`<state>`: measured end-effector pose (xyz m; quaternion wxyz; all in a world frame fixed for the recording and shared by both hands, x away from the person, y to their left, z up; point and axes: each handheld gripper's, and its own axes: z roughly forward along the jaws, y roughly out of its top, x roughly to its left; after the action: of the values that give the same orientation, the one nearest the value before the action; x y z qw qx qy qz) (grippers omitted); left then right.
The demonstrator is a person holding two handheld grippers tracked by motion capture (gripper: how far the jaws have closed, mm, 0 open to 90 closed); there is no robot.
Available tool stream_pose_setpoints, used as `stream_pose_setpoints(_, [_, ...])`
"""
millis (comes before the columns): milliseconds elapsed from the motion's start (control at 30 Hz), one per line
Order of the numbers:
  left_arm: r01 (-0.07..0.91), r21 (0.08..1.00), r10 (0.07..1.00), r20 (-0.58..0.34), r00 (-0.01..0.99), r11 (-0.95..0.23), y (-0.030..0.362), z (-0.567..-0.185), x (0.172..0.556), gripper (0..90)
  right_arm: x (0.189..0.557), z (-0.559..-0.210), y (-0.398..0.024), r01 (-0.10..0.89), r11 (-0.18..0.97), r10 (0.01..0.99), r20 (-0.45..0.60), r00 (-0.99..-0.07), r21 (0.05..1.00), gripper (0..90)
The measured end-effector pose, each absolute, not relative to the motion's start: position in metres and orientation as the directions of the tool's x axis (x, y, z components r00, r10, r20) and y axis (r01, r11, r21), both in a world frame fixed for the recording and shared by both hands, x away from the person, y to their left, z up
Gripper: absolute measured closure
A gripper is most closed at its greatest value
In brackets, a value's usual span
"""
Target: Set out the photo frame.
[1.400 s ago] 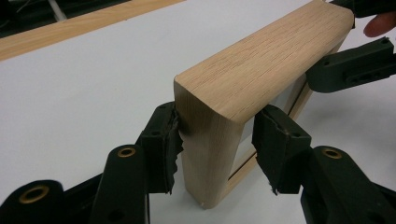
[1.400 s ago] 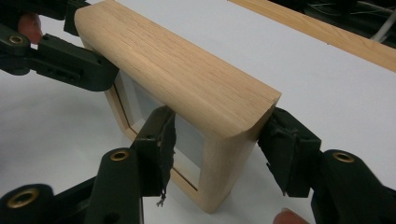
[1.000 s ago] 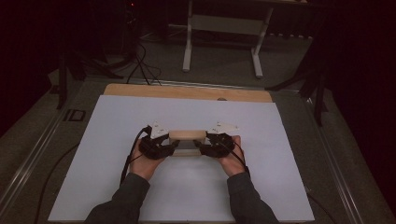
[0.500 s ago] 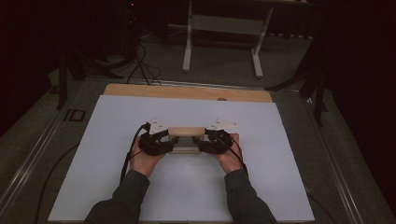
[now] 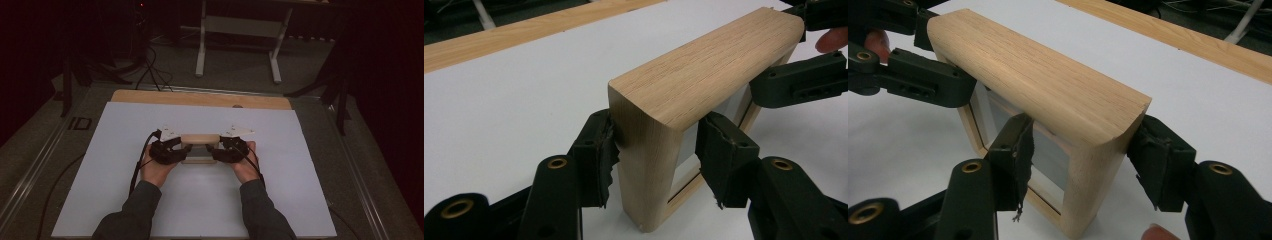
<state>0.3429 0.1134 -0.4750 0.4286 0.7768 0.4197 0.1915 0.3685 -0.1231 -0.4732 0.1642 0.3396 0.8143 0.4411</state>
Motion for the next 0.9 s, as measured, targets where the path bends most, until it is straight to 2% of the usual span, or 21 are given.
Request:
stream_pose_setpoints(467, [0.485, 0.841, 0.807, -0.105, 0.581, -0.240, 0.118, -0.481, 0.352, 49.9, 0.375, -0.477, -0.125, 0.429, 0.349, 0.709, 0.065, -0.702, 0.833, 44.7])
stream_pose_setpoints(900, [0.492, 0.830, 0.810, -0.087, 0.580, -0.263, 0.117, -0.486, 0.354, 50.3, 0.376, -0.483, -0.126, 0.457, 0.353, 0.717, 0.078, -0.693, 0.816, 45.2])
